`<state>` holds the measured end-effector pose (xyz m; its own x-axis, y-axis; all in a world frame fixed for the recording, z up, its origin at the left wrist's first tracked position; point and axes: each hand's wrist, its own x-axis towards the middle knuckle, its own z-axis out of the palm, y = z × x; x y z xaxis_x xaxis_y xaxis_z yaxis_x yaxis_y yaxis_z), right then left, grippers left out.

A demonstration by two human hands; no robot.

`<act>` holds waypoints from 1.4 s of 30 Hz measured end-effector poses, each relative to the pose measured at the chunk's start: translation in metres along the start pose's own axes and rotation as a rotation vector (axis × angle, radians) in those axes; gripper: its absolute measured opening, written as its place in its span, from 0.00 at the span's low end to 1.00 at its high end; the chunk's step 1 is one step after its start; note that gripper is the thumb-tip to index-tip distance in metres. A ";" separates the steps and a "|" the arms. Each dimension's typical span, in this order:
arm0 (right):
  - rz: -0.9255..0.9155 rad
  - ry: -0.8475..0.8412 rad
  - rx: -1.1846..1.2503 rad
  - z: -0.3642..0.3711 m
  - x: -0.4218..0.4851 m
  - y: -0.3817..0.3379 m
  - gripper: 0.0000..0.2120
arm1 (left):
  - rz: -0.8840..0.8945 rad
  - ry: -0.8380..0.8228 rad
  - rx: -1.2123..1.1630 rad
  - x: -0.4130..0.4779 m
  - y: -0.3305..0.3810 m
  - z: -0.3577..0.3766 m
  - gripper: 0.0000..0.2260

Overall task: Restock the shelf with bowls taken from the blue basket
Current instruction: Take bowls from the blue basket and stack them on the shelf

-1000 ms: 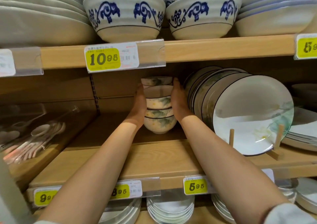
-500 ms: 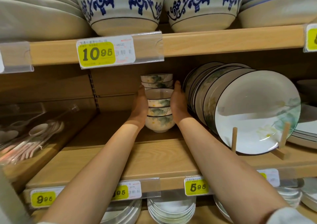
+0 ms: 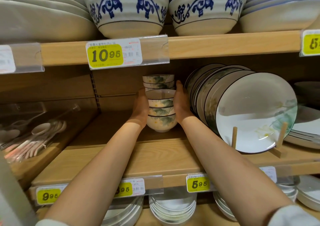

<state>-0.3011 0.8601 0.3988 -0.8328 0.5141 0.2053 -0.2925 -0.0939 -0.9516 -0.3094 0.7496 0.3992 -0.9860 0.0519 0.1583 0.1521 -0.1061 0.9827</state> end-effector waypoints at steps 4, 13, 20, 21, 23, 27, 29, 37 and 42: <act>-0.111 0.047 -0.123 -0.002 -0.017 -0.005 0.27 | 0.013 0.071 -0.027 -0.007 0.004 -0.010 0.21; -0.060 0.042 -0.113 -0.022 -0.098 -0.028 0.18 | 0.050 0.103 -0.181 -0.069 0.027 -0.036 0.18; -0.105 -0.021 -0.102 -0.050 -0.163 -0.008 0.10 | 0.068 0.029 -0.143 -0.159 0.017 -0.069 0.20; -0.094 -0.035 -0.087 -0.053 -0.174 -0.005 0.11 | 0.052 0.037 -0.157 -0.174 0.016 -0.073 0.20; -0.045 -0.063 -0.045 -0.057 -0.194 -0.002 0.10 | 0.028 0.067 -0.191 -0.202 0.014 -0.080 0.20; 0.092 -0.191 0.024 -0.066 -0.236 0.005 0.09 | 0.028 0.191 -0.162 -0.257 0.003 -0.097 0.18; 0.144 -0.258 0.038 -0.070 -0.259 0.013 0.10 | 0.004 0.256 -0.153 -0.285 -0.007 -0.115 0.17; 0.328 -0.562 -0.023 -0.060 -0.363 0.055 0.10 | -0.162 0.540 -0.079 -0.415 -0.046 -0.202 0.12; 0.430 -0.709 -0.084 -0.019 -0.434 0.087 0.11 | -0.173 0.650 -0.071 -0.472 -0.054 -0.262 0.11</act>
<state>0.0439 0.6454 0.2224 -0.9705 -0.2138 -0.1115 0.1313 -0.0809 -0.9880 0.1301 0.4706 0.2460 -0.8394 -0.5316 -0.1133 0.0050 -0.2159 0.9764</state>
